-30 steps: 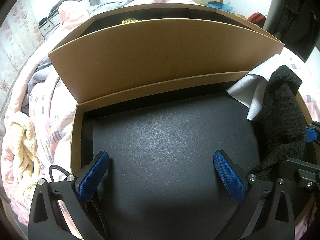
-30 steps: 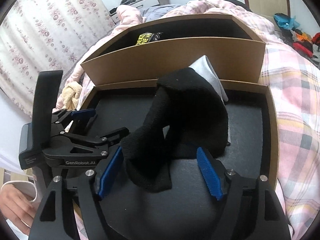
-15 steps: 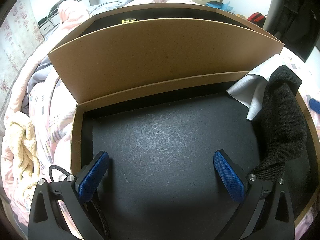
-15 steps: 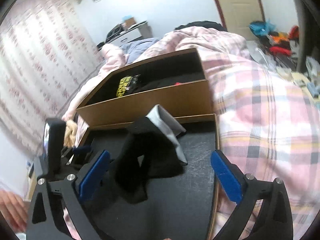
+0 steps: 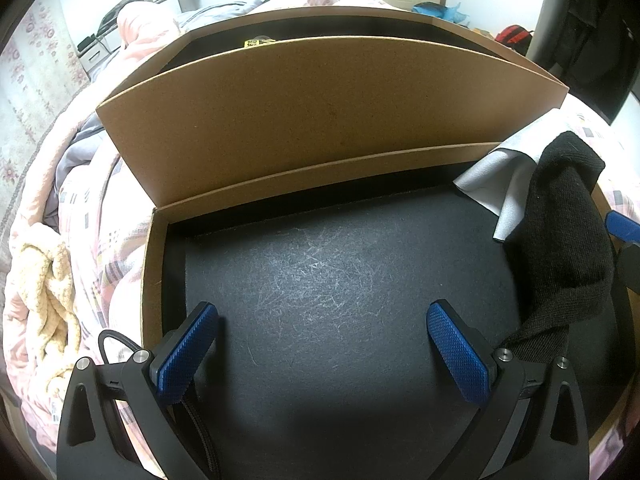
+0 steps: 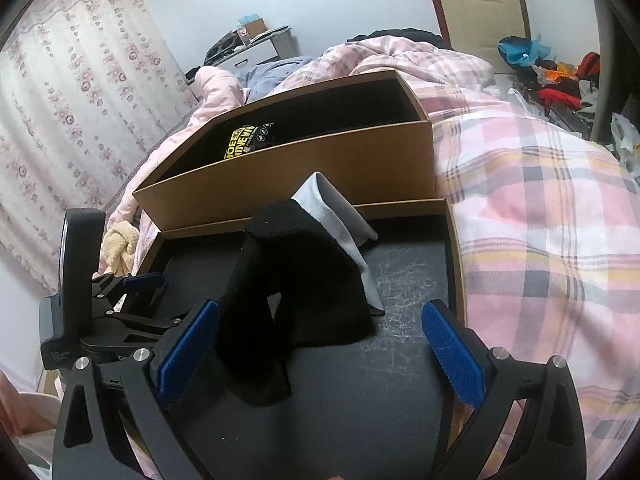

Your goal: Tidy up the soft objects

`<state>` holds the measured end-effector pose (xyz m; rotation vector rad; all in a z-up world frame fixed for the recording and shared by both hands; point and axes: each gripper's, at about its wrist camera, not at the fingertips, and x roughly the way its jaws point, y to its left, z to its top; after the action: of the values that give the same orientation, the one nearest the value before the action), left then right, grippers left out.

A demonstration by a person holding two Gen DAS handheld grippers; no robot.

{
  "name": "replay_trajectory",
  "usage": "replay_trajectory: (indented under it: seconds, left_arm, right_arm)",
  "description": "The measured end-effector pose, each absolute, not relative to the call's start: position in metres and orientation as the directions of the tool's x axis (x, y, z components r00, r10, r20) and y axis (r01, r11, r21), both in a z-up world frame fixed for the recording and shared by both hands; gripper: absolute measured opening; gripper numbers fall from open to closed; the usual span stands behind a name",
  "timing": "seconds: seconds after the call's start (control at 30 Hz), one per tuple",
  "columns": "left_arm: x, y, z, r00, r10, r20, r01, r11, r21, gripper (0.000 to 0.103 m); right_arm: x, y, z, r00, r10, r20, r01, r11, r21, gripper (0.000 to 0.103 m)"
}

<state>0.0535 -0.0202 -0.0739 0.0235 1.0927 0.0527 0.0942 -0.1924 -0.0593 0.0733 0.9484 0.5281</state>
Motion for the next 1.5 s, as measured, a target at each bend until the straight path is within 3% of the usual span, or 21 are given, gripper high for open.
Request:
replay_trajectory:
  seconds: [1.5]
  left_arm:
    - [0.0532,-0.0217,-0.0737,0.458,0.058,-0.887,-0.031,0.998,0.048,0.103]
  right_arm:
    - [0.0943,-0.1872,-0.0626,0.472,0.429,-0.770,-0.386,0.886,0.257,0.101]
